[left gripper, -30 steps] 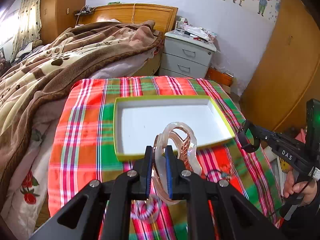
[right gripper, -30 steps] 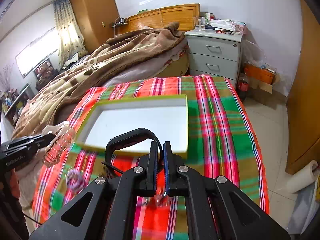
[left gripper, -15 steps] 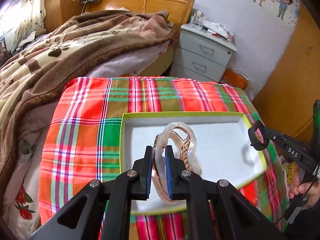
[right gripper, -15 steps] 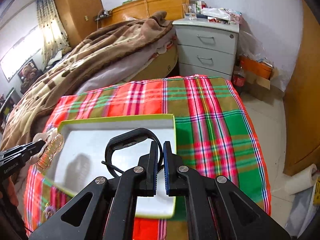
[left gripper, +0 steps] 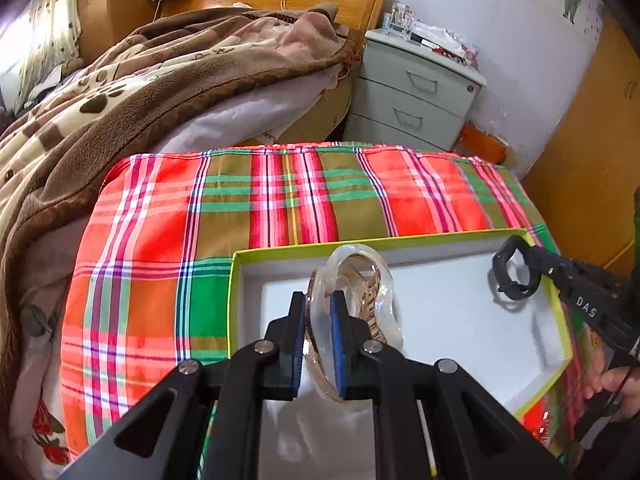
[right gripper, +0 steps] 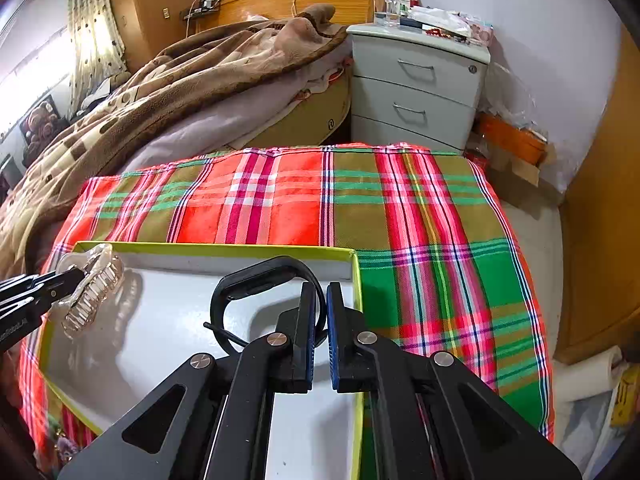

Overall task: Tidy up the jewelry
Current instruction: 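Carry the clip and band into the yellow box and open both tools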

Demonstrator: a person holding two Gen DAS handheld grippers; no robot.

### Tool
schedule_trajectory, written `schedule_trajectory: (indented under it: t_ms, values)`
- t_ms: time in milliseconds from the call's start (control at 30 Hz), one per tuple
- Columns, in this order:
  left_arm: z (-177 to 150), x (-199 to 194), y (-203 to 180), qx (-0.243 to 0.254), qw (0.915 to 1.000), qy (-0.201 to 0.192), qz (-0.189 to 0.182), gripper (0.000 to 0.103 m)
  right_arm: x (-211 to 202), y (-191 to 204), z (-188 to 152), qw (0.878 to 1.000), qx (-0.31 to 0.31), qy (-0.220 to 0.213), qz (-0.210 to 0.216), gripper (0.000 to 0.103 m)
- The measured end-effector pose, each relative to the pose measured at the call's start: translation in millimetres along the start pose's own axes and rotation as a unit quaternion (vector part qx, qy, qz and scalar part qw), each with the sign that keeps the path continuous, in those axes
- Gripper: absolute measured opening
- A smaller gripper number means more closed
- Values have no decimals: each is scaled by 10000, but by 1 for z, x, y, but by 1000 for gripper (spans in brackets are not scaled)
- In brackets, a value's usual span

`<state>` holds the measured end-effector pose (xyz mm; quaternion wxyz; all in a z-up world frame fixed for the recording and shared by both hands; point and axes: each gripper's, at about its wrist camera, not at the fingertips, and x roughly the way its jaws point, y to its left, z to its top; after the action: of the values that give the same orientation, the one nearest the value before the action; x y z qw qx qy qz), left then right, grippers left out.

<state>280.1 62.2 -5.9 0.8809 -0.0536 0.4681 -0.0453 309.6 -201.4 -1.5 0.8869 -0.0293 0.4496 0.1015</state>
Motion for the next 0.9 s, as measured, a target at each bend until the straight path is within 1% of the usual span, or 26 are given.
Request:
schedule_trajectory:
  t_ms: [100, 167, 300, 500, 567, 833, 900]
  values:
    - [0, 5, 0, 33, 10000, 65, -50, 13, 3, 3, 0, 9999, -105, -7, -95, 5]
    - [-1, 7, -1, 90, 9999, 29, 96, 14, 6, 4, 0, 9998, -142, 18, -130, 5]
    - [-2, 8, 1, 70, 9999, 44, 64, 14, 10, 8, -1, 9991, -265, 20, -322, 5]
    - [-2, 12, 0, 100, 9999, 93, 104, 14, 13, 8, -2, 9990, -291, 54, -341, 5]
    - [-3, 14, 1, 80, 9998, 125, 103, 18, 14, 9, -2, 9989, -320, 52, -343, 5]
    - [-5, 12, 4, 16, 9999, 135, 46, 24, 15, 11, -3, 9988, -296, 40, -377, 6]
    - [-4, 11, 5, -4, 9999, 132, 52, 29, 13, 10, -3, 9990, -275, 17, -359, 9]
